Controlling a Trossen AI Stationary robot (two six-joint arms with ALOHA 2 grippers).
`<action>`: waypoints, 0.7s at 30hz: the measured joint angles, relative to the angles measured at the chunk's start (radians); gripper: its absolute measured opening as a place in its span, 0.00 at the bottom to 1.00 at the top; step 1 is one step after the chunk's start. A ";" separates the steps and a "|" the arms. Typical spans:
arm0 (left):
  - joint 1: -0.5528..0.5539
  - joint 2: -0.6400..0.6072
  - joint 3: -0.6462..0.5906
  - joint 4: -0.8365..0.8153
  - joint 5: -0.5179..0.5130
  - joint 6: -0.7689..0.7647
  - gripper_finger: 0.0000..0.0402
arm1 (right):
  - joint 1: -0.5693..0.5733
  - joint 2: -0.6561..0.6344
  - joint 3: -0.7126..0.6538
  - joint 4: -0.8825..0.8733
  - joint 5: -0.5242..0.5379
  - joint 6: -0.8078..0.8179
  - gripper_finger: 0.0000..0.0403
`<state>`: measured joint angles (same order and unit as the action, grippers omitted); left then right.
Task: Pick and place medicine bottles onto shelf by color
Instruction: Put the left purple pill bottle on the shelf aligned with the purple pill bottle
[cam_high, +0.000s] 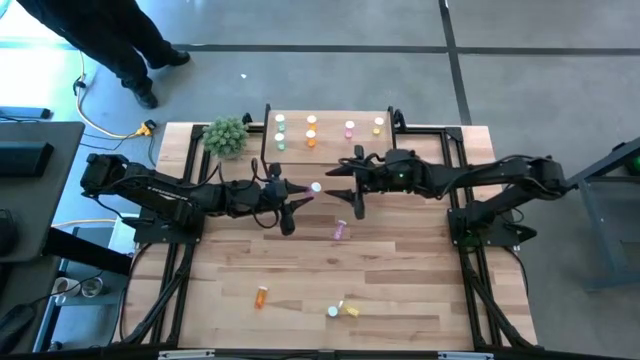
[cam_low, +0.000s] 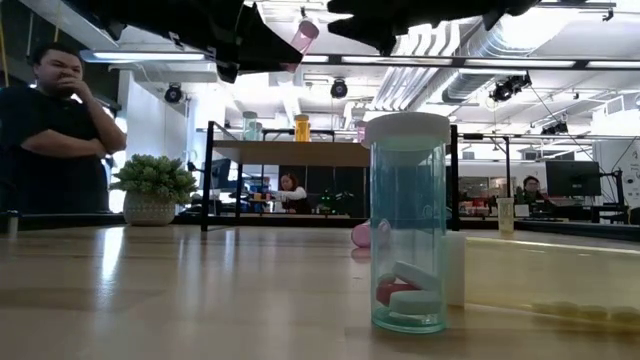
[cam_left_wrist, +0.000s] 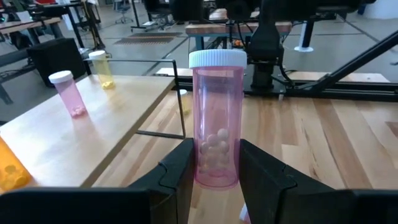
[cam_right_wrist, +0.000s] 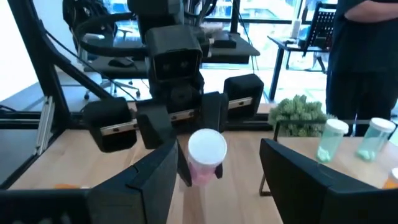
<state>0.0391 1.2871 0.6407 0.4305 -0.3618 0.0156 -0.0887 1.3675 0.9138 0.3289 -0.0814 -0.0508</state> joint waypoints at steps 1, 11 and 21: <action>0.000 0.000 0.000 0.000 0.000 -0.001 0.25 | 0.000 0.005 0.000 0.012 0.000 -0.001 0.55; 0.000 0.000 0.000 0.001 0.011 0.026 0.25 | 0.000 0.092 0.001 0.141 0.000 0.002 0.55; 0.000 -0.001 0.000 0.002 0.011 0.049 0.25 | 0.026 0.145 0.001 0.177 0.000 0.007 0.55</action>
<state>0.0395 1.2865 0.6407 0.4320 -0.3505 0.0643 -0.0624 1.5128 0.9150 0.5056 -0.0814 -0.0441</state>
